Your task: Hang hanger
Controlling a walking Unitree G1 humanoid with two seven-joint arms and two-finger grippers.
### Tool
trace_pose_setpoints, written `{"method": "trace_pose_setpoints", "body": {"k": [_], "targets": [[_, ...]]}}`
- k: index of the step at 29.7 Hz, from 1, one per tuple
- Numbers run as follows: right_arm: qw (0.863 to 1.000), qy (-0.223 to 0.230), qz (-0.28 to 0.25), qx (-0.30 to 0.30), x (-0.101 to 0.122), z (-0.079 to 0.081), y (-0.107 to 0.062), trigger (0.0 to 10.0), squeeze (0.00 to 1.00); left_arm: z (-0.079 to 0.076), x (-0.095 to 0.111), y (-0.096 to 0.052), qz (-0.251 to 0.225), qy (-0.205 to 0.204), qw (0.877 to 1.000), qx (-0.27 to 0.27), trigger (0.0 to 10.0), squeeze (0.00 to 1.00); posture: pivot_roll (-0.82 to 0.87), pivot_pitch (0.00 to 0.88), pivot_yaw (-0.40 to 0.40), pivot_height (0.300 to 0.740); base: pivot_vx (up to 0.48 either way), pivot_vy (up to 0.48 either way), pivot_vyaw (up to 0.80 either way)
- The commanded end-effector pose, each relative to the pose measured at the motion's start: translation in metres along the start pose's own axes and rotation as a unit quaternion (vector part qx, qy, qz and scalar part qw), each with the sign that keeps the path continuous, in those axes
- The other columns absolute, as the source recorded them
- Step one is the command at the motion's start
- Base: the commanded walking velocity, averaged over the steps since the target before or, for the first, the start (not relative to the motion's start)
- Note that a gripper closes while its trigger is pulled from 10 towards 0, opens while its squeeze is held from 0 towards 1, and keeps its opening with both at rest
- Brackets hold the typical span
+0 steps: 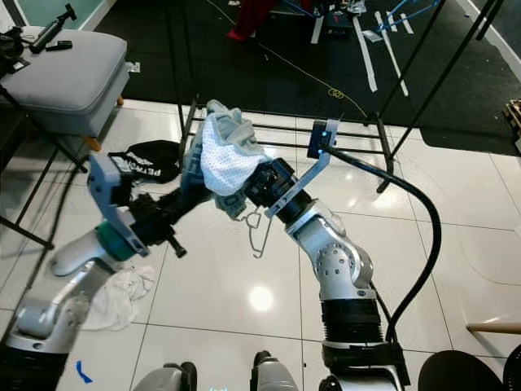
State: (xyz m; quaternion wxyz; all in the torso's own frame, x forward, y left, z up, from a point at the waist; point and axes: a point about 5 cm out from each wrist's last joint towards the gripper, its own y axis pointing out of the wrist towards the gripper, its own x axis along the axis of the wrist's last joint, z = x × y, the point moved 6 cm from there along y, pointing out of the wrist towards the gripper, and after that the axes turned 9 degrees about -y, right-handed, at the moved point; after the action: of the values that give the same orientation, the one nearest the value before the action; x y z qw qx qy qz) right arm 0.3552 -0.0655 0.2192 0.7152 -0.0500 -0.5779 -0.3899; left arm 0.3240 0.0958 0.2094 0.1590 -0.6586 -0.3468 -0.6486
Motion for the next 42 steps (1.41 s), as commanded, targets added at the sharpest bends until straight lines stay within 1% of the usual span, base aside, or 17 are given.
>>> {"method": "trace_pose_setpoints", "body": {"k": [1,9,10,11,12,17,21,23,25,26,29,30,34,36,37,38,42], "targets": [[1.000,-0.008,0.006,-0.009,-0.003,-0.003,-0.002,10.0,1.00,-0.002,-0.009,-0.002,0.012,-0.017,1.000,-0.005,0.0,0.00,-0.01,0.111,0.009,0.740,0.000,0.000,0.00],[0.999,-0.020,0.024,-0.032,-0.013,-0.011,-0.009,10.0,1.00,-0.010,-0.009,-0.007,0.035,-0.010,0.998,-0.045,0.0,0.00,-0.01,0.101,0.013,0.740,0.000,0.000,0.00],[0.998,-0.036,0.042,-0.038,-0.019,-0.014,-0.014,10.0,0.85,-0.012,-0.010,-0.007,0.041,-0.009,0.998,-0.056,0.0,0.00,-0.01,0.096,0.014,0.740,0.000,0.000,0.00],[0.998,-0.036,0.042,-0.038,-0.019,-0.014,-0.014,10.0,0.85,-0.012,-0.010,-0.007,0.041,-0.009,0.998,-0.056,0.0,0.00,-0.01,0.096,0.014,0.740,0.000,0.000,0.00],[0.995,-0.055,0.071,-0.036,-0.029,-0.014,-0.020,10.0,0.00,-0.014,-0.011,-0.005,0.047,-0.006,0.997,-0.068,0.0,0.00,-0.02,0.093,0.015,0.740,0.000,0.000,0.00],[0.982,-0.098,0.160,-0.021,-0.058,-0.016,-0.041,10.0,0.00,-0.013,-0.010,-0.001,0.052,0.001,0.996,-0.079,0.0,0.00,-0.02,0.086,0.026,0.740,0.000,0.000,0.00],[0.915,-0.178,0.359,-0.047,-0.111,-0.046,-0.102,10.0,0.00,-0.002,-0.007,0.001,0.058,0.019,0.996,-0.072,0.0,0.00,-0.02,0.081,0.031,0.740,0.000,0.000,0.00],[0.915,-0.178,0.359,-0.047,-0.111,-0.046,-0.102,10.0,0.00,-0.002,-0.007,0.001,0.058,0.019,0.996,-0.072,0.0,0.00,-0.02,0.081,0.031,0.740,0.000,0.000,0.00],[0.884,-0.210,0.411,-0.069,-0.119,-0.062,-0.125,10.0,0.00,0.002,-0.006,0.000,0.062,0.025,0.996,-0.067,0.0,0.00,-0.02,0.079,0.030,0.740,0.000,0.000,0.00],[0.880,-0.210,0.421,-0.069,-0.120,-0.064,-0.130,10.0,0.61,0.004,-0.007,-0.001,0.067,0.030,0.995,-0.064,0.0,0.00,-0.02,0.076,0.029,0.740,0.000,0.000,0.00],[0.878,-0.202,0.429,-0.061,-0.122,-0.061,-0.134,10.0,0.59,0.006,-0.009,-0.003,0.077,0.034,0.995,-0.059,0.0,0.00,-0.02,0.075,0.028,0.740,0.000,0.000,0.00],[0.875,-0.207,0.434,-0.055,-0.123,-0.060,-0.135,10.0,0.00,0.007,-0.011,-0.003,0.080,0.034,0.994,-0.058,0.0,0.00,-0.02,0.073,0.028,0.740,0.000,0.000,0.00],[0.866,-0.234,0.436,-0.073,-0.123,-0.068,-0.135,10.0,0.00,0.018,-0.029,-0.008,0.134,0.062,0.988,-0.033,0.0,0.00,-0.02,0.069,0.028,0.740,0.000,0.000,0.00],[0.860,-0.260,0.421,-0.127,-0.116,-0.083,-0.132,10.0,0.00,0.041,-0.066,-0.026,0.259,0.145,0.955,-0.004,0.0,0.00,-0.02,0.069,0.026,0.740,0.000,0.000,0.00],[0.860,-0.260,0.421,-0.127,-0.116,-0.083,-0.132,10.0,0.00,0.041,-0.066,-0.026,0.259,0.145,0.955,-0.004,0.0,0.00,-0.02,0.069,0.026,0.740,0.000,0.000,0.00],[0.860,-0.267,0.409,-0.147,-0.112,-0.088,-0.130,10.0,0.00,0.054,-0.081,-0.038,0.313,0.179,0.933,0.014,0.0,0.00,-0.02,0.070,0.025,0.740,0.000,0.000,0.00],[0.866,-0.276,0.376,-0.182,-0.103,-0.095,-0.122,10.0,0.00,0.070,-0.080,-0.038,0.296,0.134,0.942,0.082,0.0,0.00,-0.02,0.072,0.027,0.740,0.000,0.000,0.00]]}}
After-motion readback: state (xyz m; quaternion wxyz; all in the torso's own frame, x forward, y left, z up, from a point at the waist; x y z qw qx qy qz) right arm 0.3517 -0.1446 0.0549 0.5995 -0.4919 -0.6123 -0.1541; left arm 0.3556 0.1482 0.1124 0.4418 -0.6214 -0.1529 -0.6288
